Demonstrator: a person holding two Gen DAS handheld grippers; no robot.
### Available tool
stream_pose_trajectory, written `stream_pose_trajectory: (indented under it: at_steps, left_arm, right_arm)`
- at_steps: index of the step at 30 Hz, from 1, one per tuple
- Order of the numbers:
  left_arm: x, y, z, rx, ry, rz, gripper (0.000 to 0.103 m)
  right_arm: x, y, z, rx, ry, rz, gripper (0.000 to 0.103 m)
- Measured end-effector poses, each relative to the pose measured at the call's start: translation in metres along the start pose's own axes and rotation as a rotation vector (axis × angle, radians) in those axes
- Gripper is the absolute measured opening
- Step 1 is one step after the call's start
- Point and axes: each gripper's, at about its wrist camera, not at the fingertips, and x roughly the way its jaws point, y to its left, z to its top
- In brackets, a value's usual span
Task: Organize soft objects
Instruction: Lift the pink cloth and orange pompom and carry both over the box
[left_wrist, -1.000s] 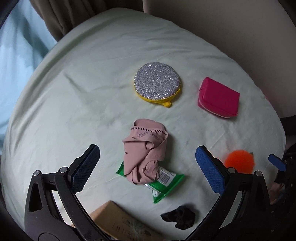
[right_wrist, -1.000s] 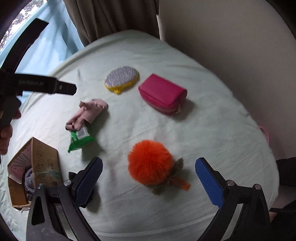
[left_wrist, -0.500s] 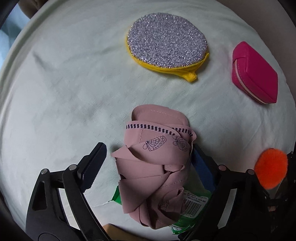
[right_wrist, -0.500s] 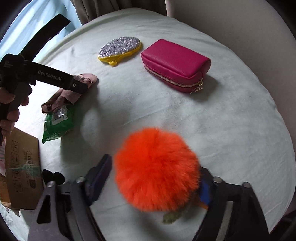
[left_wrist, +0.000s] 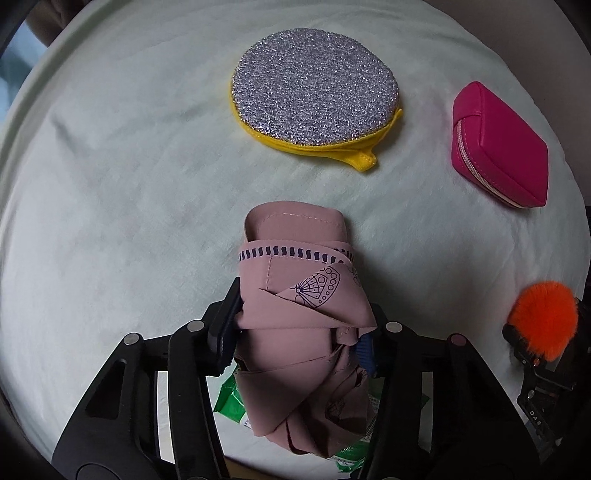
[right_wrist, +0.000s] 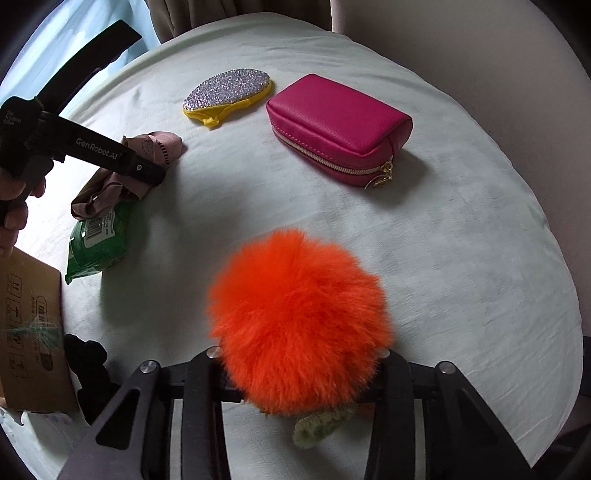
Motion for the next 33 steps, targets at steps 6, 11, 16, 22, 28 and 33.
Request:
stream_pose_trajectory:
  at_steps: [6, 11, 16, 22, 28, 33]
  left_arm:
    - [-0.016, -0.007, -0.006, -0.006, -0.021, 0.003, 0.047]
    - [-0.04, -0.007, -0.013, -0.02, -0.056, 0.006, 0.047]
    - [-0.083, -0.01, -0.02, -0.027, -0.118, 0.016, 0.047]
    - [-0.145, -0.021, -0.034, -0.073, -0.215, 0.027, 0.047]
    - [-0.221, -0.025, -0.061, -0.141, -0.338, 0.071, 0.047]
    - [-0.285, -0.016, -0.106, -0.28, -0.428, 0.08, 0.047]
  right_arm:
    - [-0.012, -0.003, 0.005, -0.002, -0.034, 0.006, 0.035]
    - [-0.027, -0.004, 0.01, 0.0, -0.069, -0.004, 0.035]
    - [-0.055, -0.013, 0.016, -0.003, -0.128, -0.03, 0.035]
    - [-0.103, -0.018, 0.029, -0.024, -0.209, -0.055, 0.035]
    - [-0.17, -0.012, 0.049, -0.085, -0.314, -0.071, 0.035]
    - [-0.228, 0.007, 0.06, -0.147, -0.396, -0.049, 0.035]
